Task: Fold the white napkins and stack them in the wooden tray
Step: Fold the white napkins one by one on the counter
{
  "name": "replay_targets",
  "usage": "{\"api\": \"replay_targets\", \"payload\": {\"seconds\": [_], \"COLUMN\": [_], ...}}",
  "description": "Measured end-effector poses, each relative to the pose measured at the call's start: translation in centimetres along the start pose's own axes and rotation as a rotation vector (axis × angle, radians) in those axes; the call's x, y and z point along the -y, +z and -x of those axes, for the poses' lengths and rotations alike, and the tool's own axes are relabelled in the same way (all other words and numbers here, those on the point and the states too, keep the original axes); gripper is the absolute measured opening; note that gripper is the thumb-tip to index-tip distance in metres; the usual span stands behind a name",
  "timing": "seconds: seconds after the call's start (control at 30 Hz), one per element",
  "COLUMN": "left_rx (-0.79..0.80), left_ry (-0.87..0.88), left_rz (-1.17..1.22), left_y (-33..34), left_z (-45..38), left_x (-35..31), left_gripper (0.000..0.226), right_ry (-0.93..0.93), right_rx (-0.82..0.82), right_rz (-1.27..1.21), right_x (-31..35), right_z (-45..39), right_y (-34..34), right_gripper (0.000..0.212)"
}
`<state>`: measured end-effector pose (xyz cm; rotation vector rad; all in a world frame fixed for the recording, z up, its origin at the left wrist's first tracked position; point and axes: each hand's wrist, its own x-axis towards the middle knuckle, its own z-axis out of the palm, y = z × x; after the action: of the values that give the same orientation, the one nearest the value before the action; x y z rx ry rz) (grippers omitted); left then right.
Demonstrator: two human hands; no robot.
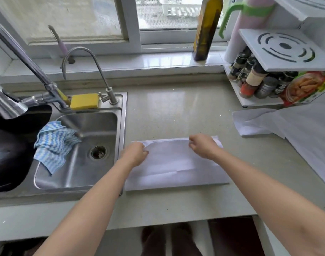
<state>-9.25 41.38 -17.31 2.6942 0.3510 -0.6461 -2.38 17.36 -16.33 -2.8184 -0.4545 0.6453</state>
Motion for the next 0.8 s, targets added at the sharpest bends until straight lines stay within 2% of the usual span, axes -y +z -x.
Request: {"api": "replay_targets", "payload": {"seconds": [0.13, 0.23, 0.3, 0.5, 0.8], "left_rx": [-0.062, -0.064, -0.054, -0.036, -0.060], "left_ry": [-0.042, -0.049, -0.058, -0.079, -0.060], "left_rz": [-0.015, 0.001, 0.031, 0.060, -0.176], "left_y": [1.1, 1.7, 2.0, 2.2, 2.3], "left_z": [-1.8, -2.7, -3.3, -4.5, -4.6], "left_x": [0.7, 1.2, 1.5, 2.0, 1.0], "left_gripper": [0.027, 0.023, 0.028, 0.026, 0.023], "right_ry": [0.022, 0.131, 0.195, 0.072, 0.090], "right_rx": [-0.035, -0.012, -0.030, -0.126, -0.207], "right_rz": [0.140, 0.133, 0.113, 0.262, 0.302], "right_x": [0.9, 0.4, -0.3, -1.4, -1.9], "right_z": [-2.5, -3.4, -3.6, -3.6, -3.6], "right_y": [1.9, 3.0, 3.4, 3.7, 4.5], "right_gripper": [0.016, 0.018, 0.019, 0.019, 0.021]}}
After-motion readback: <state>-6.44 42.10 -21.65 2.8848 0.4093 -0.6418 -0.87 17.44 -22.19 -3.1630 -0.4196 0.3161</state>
